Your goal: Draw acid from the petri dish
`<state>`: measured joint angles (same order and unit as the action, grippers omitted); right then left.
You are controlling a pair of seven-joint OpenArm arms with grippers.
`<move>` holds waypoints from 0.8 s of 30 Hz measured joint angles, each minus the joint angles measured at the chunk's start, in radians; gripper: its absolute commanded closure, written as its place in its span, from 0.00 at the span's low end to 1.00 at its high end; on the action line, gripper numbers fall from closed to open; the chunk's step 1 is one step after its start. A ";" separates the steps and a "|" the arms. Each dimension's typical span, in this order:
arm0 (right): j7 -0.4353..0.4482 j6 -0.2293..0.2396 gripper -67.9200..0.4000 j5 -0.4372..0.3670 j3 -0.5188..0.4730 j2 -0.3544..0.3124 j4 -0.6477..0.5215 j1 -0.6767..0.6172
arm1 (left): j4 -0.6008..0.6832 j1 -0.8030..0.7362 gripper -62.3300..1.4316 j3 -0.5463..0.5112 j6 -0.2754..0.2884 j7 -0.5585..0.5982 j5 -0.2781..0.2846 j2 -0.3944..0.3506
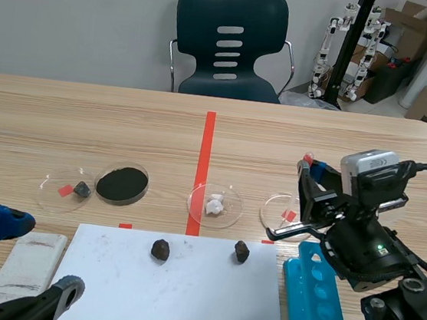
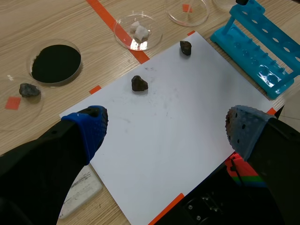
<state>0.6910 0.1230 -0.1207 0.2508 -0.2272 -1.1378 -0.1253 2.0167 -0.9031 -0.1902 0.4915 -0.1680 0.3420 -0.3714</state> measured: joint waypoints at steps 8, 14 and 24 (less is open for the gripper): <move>0.000 0.000 0.94 0.000 0.000 0.000 0.000 0.000 | 0.000 0.000 0.15 0.000 0.000 0.000 0.000 0.000; -0.019 0.000 0.94 0.000 0.000 0.000 -0.001 0.005 | 0.000 0.000 0.15 0.000 0.000 0.000 0.000 0.000; -0.026 0.000 0.94 0.000 0.000 0.000 -0.001 0.011 | 0.000 0.000 0.15 0.000 0.000 0.000 0.000 0.000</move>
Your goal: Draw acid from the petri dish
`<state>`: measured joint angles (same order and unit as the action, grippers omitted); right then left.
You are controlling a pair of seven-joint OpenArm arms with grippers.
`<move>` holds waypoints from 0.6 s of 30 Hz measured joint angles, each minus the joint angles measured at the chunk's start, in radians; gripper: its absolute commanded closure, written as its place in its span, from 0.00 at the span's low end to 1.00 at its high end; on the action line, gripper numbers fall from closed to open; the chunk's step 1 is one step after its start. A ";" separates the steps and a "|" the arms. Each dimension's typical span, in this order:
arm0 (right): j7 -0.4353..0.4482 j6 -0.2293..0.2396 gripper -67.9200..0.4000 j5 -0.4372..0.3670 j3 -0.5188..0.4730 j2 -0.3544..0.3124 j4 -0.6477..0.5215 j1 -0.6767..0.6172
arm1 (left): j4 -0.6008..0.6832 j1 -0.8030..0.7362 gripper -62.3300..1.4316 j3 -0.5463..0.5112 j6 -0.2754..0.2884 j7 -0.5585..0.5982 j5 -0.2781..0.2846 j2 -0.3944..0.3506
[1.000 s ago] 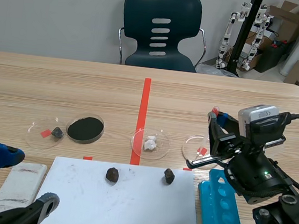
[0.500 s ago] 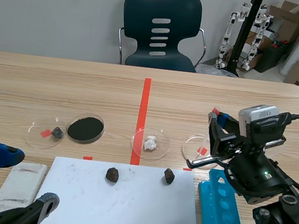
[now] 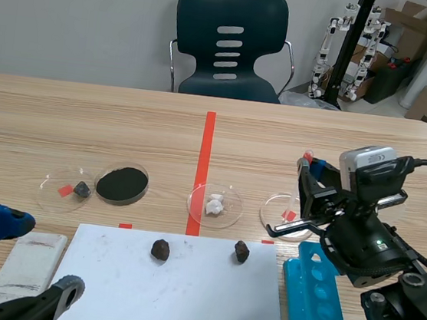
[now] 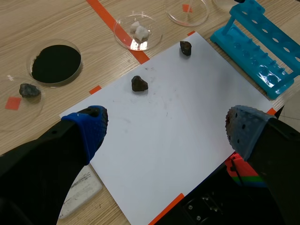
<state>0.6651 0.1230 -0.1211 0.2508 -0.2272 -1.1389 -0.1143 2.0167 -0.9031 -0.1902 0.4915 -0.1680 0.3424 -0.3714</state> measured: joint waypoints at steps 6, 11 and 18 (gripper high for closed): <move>0.000 0.000 0.94 0.000 0.000 0.000 0.000 0.000 | 0.000 0.000 0.15 0.000 0.000 0.000 0.000 0.000; 0.003 0.000 0.89 0.000 0.000 0.000 0.000 0.000 | 0.000 0.000 0.15 0.000 0.000 0.000 0.000 0.000; 0.007 0.000 0.89 0.000 0.000 0.000 0.000 0.000 | 0.000 0.000 0.15 0.000 0.000 0.000 0.000 0.000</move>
